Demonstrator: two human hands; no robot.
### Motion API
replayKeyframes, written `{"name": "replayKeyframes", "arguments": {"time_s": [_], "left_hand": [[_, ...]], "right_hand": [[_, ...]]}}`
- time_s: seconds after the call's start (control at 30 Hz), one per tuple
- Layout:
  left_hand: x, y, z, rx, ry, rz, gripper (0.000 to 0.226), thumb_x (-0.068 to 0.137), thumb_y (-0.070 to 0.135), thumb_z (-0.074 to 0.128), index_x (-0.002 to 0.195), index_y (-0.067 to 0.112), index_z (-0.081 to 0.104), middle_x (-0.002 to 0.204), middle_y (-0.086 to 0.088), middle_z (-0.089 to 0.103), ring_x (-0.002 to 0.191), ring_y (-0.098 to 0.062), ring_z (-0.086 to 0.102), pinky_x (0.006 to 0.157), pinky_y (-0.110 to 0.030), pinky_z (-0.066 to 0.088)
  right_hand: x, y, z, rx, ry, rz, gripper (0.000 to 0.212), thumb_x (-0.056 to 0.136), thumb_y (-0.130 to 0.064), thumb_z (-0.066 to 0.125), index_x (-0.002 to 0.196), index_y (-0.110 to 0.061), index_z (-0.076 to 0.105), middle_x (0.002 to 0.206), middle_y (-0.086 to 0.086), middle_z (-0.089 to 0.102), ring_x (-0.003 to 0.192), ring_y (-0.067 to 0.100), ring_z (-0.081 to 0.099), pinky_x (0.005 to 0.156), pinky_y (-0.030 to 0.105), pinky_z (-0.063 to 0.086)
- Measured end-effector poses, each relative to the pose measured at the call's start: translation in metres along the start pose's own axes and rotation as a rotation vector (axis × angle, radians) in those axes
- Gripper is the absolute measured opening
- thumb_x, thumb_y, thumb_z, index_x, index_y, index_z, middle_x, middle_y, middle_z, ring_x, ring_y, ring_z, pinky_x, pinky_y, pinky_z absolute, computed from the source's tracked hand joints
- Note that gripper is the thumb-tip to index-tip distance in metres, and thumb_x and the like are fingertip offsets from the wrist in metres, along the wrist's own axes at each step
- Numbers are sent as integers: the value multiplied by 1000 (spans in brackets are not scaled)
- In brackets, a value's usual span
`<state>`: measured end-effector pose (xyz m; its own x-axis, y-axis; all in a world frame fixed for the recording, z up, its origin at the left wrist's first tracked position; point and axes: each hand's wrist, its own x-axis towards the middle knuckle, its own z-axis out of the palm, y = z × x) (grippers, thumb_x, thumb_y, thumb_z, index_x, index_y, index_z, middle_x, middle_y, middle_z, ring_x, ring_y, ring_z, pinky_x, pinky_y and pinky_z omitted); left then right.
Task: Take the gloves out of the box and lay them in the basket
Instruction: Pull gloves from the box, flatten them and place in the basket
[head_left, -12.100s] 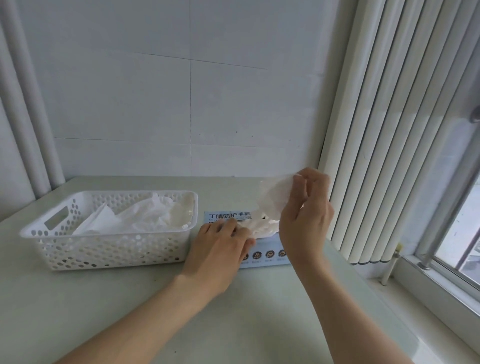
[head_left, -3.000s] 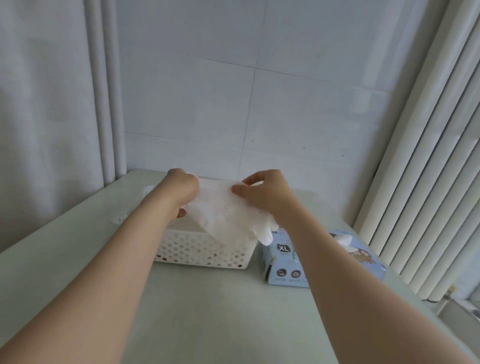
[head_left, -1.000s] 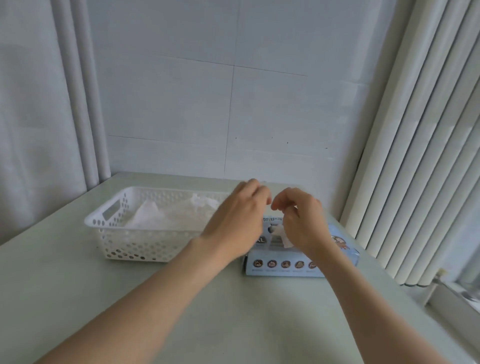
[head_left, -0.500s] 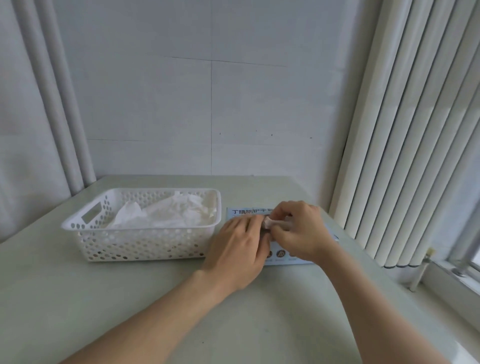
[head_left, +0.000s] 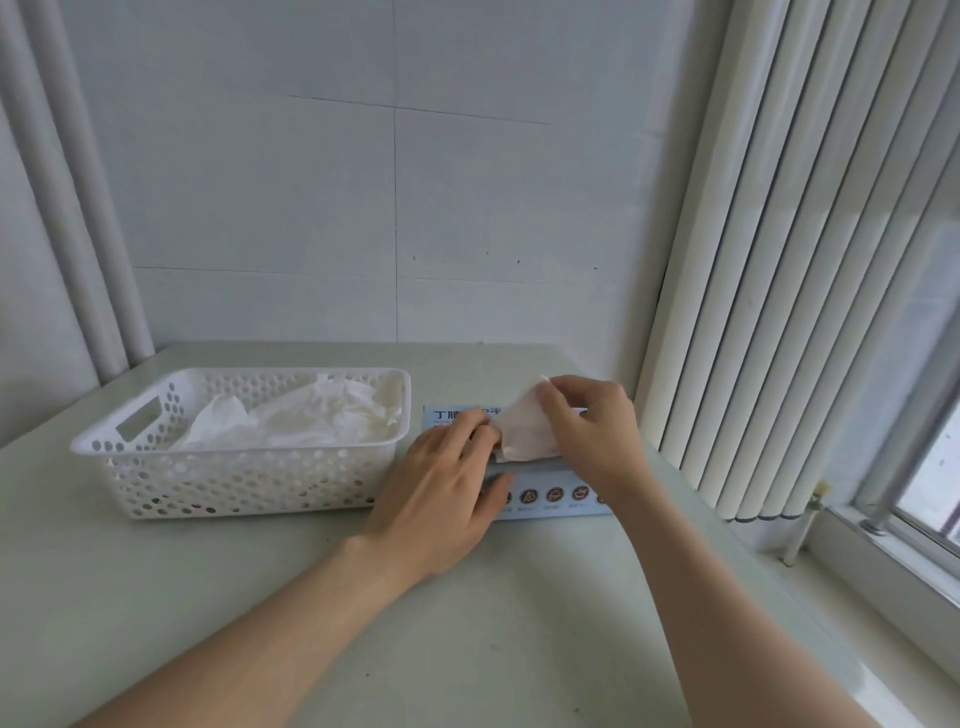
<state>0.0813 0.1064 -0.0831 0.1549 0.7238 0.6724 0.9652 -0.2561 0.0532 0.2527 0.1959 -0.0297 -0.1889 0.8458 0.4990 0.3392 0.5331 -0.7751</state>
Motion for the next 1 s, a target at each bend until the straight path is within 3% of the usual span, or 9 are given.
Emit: {"name": "replayKeyframes", "arguments": {"time_s": [0.1, 0.17, 0.23, 0.33, 0.43, 0.57, 0.67, 0.8, 1.0], "left_hand": [[0, 0, -1, -47, 24, 4, 37, 100, 38, 62, 128, 16, 50, 146, 2, 49, 101, -19, 61, 86, -25, 43], [-1, 0, -2, -66, 7, -10, 53, 99, 42, 63, 142, 18, 43, 136, 4, 58, 103, -18, 62, 90, -26, 45], [-2, -1, -3, 7, -36, 23, 60, 98, 49, 60, 149, 21, 42, 130, 7, 60, 112, -18, 60, 99, -30, 46], [-1, -3, -2, 96, -82, 50, 55, 97, 57, 54, 142, 25, 53, 132, 7, 55, 116, -20, 58, 102, -34, 46], [1, -5, 1, 107, -69, 41, 48, 98, 57, 55, 133, 25, 63, 128, 7, 55, 109, -20, 60, 98, -34, 48], [1, -8, 6, 106, -25, 67, 44, 100, 54, 51, 126, 23, 69, 126, 8, 60, 109, -20, 62, 97, -35, 50], [1, -8, 8, 110, 2, 74, 46, 100, 54, 45, 122, 24, 71, 121, 8, 64, 110, -19, 63, 97, -35, 51], [3, -7, 7, 110, -23, 63, 47, 100, 54, 43, 120, 24, 72, 120, 7, 66, 110, -21, 64, 95, -36, 53], [5, -6, 2, 91, -124, 34, 50, 101, 55, 34, 123, 25, 68, 120, 7, 62, 108, -22, 63, 97, -35, 48]], "right_hand": [[2, 4, 4, -28, 71, -5, 27, 104, -34, 62, 92, -18, 82, 82, -5, 77, 83, 9, 69, 76, 29, 55], [3, 5, 5, -48, 99, -10, 25, 104, -36, 63, 94, -22, 82, 76, -6, 74, 77, 9, 66, 67, 23, 50], [4, 6, 7, -84, 106, -29, 27, 105, -37, 61, 94, -22, 81, 72, -2, 72, 73, 15, 63, 67, 27, 48], [6, 13, 9, -302, 142, -135, 29, 109, -36, 53, 99, -19, 74, 70, -1, 68, 72, 26, 58, 77, 38, 41], [8, 15, 12, -547, 263, -295, 23, 112, -28, 51, 101, -14, 66, 59, 2, 53, 61, 29, 45, 73, 39, 30], [8, 6, 9, -357, 420, -267, 25, 114, -24, 43, 97, -11, 56, 57, 1, 51, 57, 33, 47, 61, 38, 30], [9, -3, 0, -61, 537, -135, 33, 116, -36, 37, 96, -14, 53, 58, -5, 48, 57, 21, 48, 56, 42, 31], [3, -16, -3, 71, 629, -196, 30, 116, -34, 37, 97, -15, 51, 56, -3, 43, 53, 18, 44, 56, 42, 37], [-10, -35, 16, -154, 372, -530, 26, 111, -35, 37, 105, -17, 55, 57, -2, 43, 54, 27, 40, 49, 39, 38]]}}
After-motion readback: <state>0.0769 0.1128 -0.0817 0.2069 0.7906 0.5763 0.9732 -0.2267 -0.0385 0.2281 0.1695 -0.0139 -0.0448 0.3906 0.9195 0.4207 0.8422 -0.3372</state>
